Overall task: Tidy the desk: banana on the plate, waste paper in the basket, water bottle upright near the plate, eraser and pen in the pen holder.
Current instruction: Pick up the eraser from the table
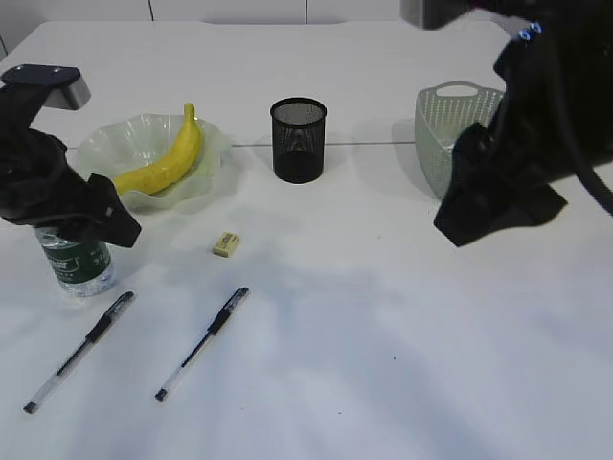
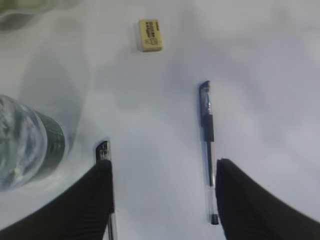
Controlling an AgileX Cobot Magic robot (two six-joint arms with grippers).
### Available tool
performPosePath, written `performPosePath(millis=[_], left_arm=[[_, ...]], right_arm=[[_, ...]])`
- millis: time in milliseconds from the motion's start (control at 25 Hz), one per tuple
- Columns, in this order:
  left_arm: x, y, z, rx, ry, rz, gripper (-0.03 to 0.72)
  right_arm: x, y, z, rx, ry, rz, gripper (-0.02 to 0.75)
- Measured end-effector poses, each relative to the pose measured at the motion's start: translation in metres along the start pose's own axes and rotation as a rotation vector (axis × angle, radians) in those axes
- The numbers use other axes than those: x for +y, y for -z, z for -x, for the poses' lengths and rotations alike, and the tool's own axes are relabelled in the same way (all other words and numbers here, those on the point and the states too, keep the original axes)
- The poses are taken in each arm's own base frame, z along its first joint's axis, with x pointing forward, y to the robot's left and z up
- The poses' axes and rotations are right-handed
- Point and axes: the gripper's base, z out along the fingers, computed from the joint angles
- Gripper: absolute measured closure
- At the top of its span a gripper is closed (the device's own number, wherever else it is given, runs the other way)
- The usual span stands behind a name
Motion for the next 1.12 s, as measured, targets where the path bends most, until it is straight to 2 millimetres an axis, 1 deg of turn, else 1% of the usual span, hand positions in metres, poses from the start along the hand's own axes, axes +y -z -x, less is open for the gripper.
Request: performPosePath(millis=[160, 320, 520, 800, 1120], left_arm=[[-0.004, -0.021, 0.009, 0.022, -0.073, 0.019, 0.221], [-0.011, -0.041, 0.019, 0.027, -0.121, 0.026, 0.221], [-0.014, -0.067, 0.033, 0.037, -0.141, 0.020, 0.221], [-0.011, -0.104, 0.049, 0.067, -0.153, 0.023, 0.221], [-0.007, -0.131, 0.067, 0.082, -0.146, 0.017, 0.221]], right_arm=[[0.003, -0.012, -0.014, 0.035, -0.021, 0.007, 0.270], [0.004, -0.018, -0.022, 0.053, -0.035, 0.008, 0.272], [0.004, -0.021, -0.024, 0.061, -0.044, 0.009, 0.272], [0.005, -0.020, -0.024, 0.052, -0.057, 0.011, 0.272], [0.005, -0.020, -0.024, 0.052, -0.083, 0.012, 0.272]])
